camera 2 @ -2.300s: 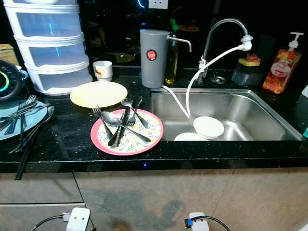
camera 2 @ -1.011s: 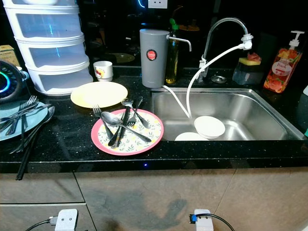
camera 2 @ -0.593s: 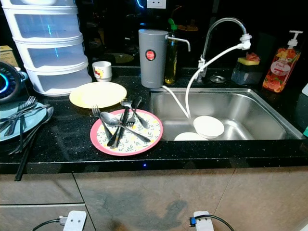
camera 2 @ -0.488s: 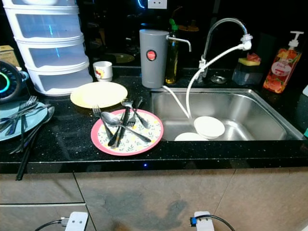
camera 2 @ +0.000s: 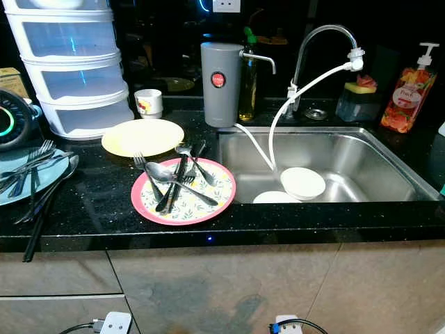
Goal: Kitchen organization
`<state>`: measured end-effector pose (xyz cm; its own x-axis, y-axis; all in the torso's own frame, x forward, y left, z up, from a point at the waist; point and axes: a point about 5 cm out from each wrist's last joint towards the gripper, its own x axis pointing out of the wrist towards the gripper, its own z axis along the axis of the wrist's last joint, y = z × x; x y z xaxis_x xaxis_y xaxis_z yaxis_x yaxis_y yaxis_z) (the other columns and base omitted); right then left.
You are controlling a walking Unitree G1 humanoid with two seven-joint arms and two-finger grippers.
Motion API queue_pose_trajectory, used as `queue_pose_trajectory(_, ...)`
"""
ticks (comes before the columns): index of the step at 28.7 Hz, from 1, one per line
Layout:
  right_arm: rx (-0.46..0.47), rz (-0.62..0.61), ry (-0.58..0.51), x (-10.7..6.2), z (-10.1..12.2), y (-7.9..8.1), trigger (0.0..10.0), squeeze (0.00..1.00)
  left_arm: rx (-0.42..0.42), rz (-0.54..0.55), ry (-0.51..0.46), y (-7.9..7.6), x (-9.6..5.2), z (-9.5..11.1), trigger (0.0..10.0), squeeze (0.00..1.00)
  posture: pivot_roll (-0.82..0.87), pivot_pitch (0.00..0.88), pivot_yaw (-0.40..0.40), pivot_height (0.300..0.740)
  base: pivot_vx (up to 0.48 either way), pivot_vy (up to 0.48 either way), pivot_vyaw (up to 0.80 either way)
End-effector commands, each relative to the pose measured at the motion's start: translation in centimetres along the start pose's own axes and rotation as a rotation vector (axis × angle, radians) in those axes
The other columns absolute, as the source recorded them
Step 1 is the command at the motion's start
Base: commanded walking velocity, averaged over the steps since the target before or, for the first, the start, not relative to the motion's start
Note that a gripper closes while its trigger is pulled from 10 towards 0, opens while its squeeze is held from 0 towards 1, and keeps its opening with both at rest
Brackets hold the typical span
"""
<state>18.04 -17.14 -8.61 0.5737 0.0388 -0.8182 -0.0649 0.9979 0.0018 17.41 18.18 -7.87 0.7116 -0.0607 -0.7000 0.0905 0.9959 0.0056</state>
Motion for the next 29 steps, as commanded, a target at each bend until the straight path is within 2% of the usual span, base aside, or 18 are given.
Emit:
queue_pose_trajectory(1,-0.053,-0.009,0.005,-0.1,-0.2,-0.2,10.0,0.00,0.006,0.022,-0.014,0.7,-0.2,0.0,10.0,0.00,0.00,0.000,-0.011,0.740,0.000,0.000,0.00)
queue_pose_trajectory(2,0.011,-0.025,-0.016,-0.1,0.3,-0.7,10.0,0.00,-0.027,0.015,-0.028,0.6,-0.3,0.0,10.0,0.00,0.01,0.000,-0.018,0.740,0.000,0.000,0.00)
queue_pose_trajectory(4,0.067,-0.037,-0.057,0.0,1.0,-1.0,10.0,0.00,-0.019,0.026,-0.063,0.8,-0.4,0.4,10.0,0.00,0.01,0.000,-0.026,0.740,0.000,0.000,0.00)
queue_pose_trajectory(5,0.064,-0.037,-0.093,0.0,1.6,-1.1,10.0,0.00,-0.018,0.044,-0.100,1.0,-0.5,0.9,10.0,0.00,0.02,0.000,-0.037,0.740,0.000,0.000,0.00)
queue_pose_trajectory(8,0.036,0.020,-0.217,-0.2,3.2,-0.6,10.0,0.00,-0.018,0.067,-0.226,1.7,-1.0,2.5,10.0,0.00,0.02,0.000,-0.039,0.740,0.000,0.000,0.00)
queue_pose_trajectory(10,0.030,0.098,-0.284,-0.3,4.3,0.1,10.0,0.00,-0.016,0.061,-0.325,1.7,-2.1,3.6,10.0,0.00,0.01,0.000,-0.019,0.740,0.000,0.000,0.00)
queue_pose_trajectory(13,-0.043,0.125,-0.331,-0.6,5.0,0.2,10.0,0.00,-0.003,0.025,-0.371,1.1,-2.9,4.2,10.0,0.00,0.02,0.000,-0.023,0.740,0.000,0.000,0.00)
queue_pose_trajectory(16,-0.081,0.102,-0.386,-0.9,5.7,0.2,10.0,0.00,0.059,-0.007,-0.401,0.6,-3.6,4.4,10.0,0.00,0.02,0.000,-0.022,0.740,0.000,0.000,0.00)
queue_pose_trajectory(20,-0.105,0.110,-0.441,-1.3,6.3,0.2,10.0,0.00,0.071,-0.003,-0.435,0.7,-4.3,4.7,10.0,0.00,0.02,0.000,-0.019,0.740,0.000,0.000,0.00)
queue_pose_trajectory(22,-0.124,0.098,-0.515,-2.0,7.2,-0.4,10.0,0.00,0.077,0.043,-0.509,1.3,-5.6,5.4,10.0,0.00,0.02,0.000,-0.016,0.740,0.000,0.000,0.00)
queue_pose_trajectory(23,-0.124,0.104,-0.560,-2.5,7.9,-0.8,10.0,0.00,0.053,0.098,-0.567,1.9,-6.7,6.1,10.0,0.00,0.02,0.000,-0.017,0.740,0.000,0.000,0.00)
queue_pose_trajectory(24,-0.124,0.104,-0.560,-2.5,7.9,-0.8,10.0,0.00,0.053,0.098,-0.567,1.9,-6.7,6.1,10.0,0.00,0.02,0.000,-0.017,0.740,0.000,0.000,0.00)
queue_pose_trajectory(25,-0.096,0.115,-0.587,-2.9,8.3,-1.0,10.0,0.00,-0.021,0.151,-0.604,2.5,-7.6,6.7,10.0,0.00,0.02,0.000,-0.015,0.740,0.000,0.000,0.00)
queue_pose_trajectory(26,-0.096,0.115,-0.587,-2.9,8.3,-1.0,10.0,0.00,-0.021,0.151,-0.604,2.5,-7.6,6.7,10.0,0.00,0.02,0.000,-0.015,0.740,0.000,0.000,0.00)
queue_pose_trajectory(28,-0.081,0.118,-0.610,-3.3,8.9,-1.3,10.0,0.00,-0.114,0.194,-0.635,3.1,-8.3,7.2,10.0,0.00,0.02,0.000,-0.015,0.740,0.000,0.000,0.00)
queue_pose_trajectory(29,-0.065,0.134,-0.618,-3.4,9.3,-1.3,10.0,0.00,-0.230,0.203,-0.626,3.3,-8.3,7.2,10.0,0.00,0.02,0.000,-0.016,0.740,0.000,0.000,0.00)
